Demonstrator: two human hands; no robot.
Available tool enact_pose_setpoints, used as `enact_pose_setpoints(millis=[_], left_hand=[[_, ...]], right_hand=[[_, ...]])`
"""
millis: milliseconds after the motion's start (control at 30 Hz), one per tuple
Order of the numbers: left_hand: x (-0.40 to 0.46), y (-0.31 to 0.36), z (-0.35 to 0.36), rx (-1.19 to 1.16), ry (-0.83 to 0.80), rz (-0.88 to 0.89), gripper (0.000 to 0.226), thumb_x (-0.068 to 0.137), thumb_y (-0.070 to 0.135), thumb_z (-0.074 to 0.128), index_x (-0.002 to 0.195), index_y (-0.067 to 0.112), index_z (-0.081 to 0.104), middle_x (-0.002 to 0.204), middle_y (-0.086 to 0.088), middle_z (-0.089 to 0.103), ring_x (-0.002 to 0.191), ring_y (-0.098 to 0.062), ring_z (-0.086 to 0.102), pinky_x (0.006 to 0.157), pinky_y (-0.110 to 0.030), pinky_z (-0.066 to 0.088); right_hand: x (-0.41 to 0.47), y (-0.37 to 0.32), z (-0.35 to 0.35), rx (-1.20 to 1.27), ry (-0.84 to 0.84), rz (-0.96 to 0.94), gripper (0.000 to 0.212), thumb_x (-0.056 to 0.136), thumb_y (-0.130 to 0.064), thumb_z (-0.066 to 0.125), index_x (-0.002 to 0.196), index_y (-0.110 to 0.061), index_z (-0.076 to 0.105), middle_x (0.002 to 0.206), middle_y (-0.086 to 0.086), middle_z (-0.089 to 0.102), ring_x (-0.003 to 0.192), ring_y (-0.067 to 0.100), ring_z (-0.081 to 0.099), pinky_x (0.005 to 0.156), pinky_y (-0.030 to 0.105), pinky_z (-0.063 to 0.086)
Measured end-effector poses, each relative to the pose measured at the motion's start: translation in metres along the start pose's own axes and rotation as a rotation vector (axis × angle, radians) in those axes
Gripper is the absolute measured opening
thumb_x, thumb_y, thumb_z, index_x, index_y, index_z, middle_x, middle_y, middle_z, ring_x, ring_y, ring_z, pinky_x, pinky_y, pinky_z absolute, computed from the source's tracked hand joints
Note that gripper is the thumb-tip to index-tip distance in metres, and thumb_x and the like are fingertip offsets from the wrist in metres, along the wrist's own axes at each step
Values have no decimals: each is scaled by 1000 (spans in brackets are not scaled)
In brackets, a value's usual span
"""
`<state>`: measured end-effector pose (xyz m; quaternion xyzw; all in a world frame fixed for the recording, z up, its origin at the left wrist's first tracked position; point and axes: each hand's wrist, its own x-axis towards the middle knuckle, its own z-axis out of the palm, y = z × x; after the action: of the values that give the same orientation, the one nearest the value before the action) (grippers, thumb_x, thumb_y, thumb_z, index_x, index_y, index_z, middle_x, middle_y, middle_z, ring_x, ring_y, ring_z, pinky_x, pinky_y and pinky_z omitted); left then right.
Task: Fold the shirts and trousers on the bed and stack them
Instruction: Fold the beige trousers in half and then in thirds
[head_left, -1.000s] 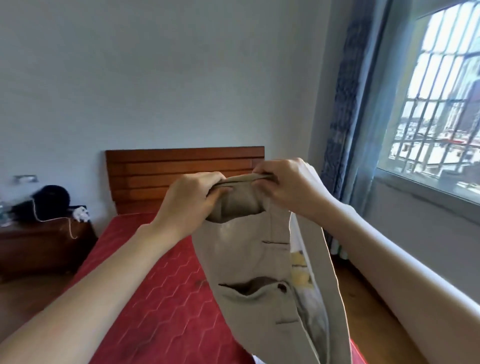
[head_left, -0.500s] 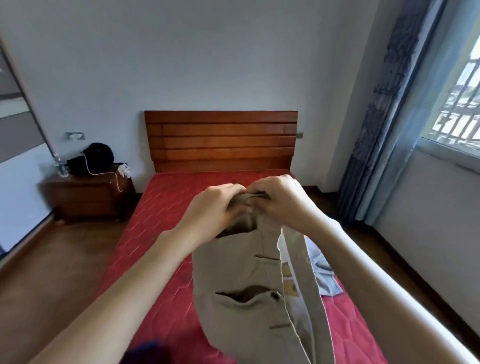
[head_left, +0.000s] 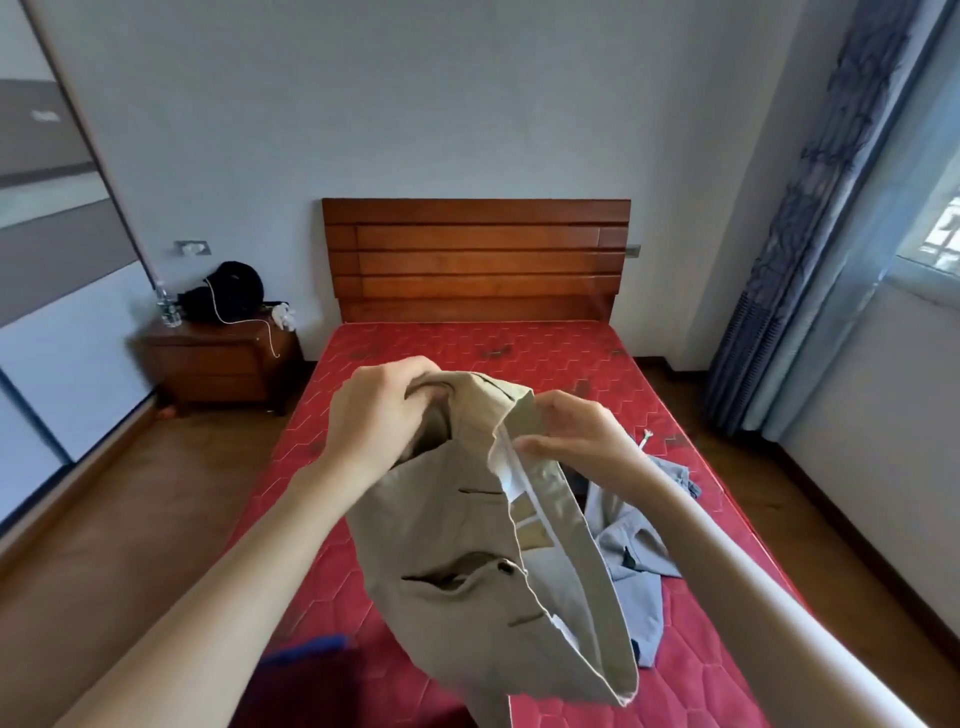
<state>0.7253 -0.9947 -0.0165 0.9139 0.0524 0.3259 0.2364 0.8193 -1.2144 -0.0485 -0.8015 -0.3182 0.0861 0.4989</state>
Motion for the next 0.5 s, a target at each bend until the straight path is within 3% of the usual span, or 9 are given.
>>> enact_pose_setpoints(millis=[133,267,333,400,500], left_hand=[[11,-2,-12,34,129,-56,8,88,25,67,92,31,72,79,9,71,78,-18,64,63,-28,43],[11,-7,-23,3,121,-50,5,89,25,68,92,29,69,76,11,69,75,-16,65,64,-30,47],[10,-8,-30,-56,85,-18,9,88,22,69,96,28,67,78,14,68,77,-11,65,67,-21,48],[6,-5,-36,-73,62,37,22,88,20,70,108,27,65,92,17,68,88,-6,65,74,-11,44],[-1,2,-41,-57,39,123,53,85,25,70,134,28,51,124,13,62,113,-5,59,92,-23,49]], right_hand=[[9,8,-5,-98,82,-58,7,87,-16,70,90,-11,74,80,1,71,68,9,61,67,28,50],[29,-16,-16,-117,190,-143,6,85,-14,71,87,-12,76,73,-3,71,63,4,57,61,24,44],[39,-33,-23,-121,222,-173,6,85,-15,71,83,-18,77,69,-9,68,59,0,53,57,19,41],[46,-51,-27,-120,239,-194,7,84,-16,71,82,-20,77,70,-8,69,59,1,54,57,20,43],[53,-76,-36,-99,264,-228,6,84,-18,72,83,-20,77,71,-13,70,64,2,61,63,26,51]])
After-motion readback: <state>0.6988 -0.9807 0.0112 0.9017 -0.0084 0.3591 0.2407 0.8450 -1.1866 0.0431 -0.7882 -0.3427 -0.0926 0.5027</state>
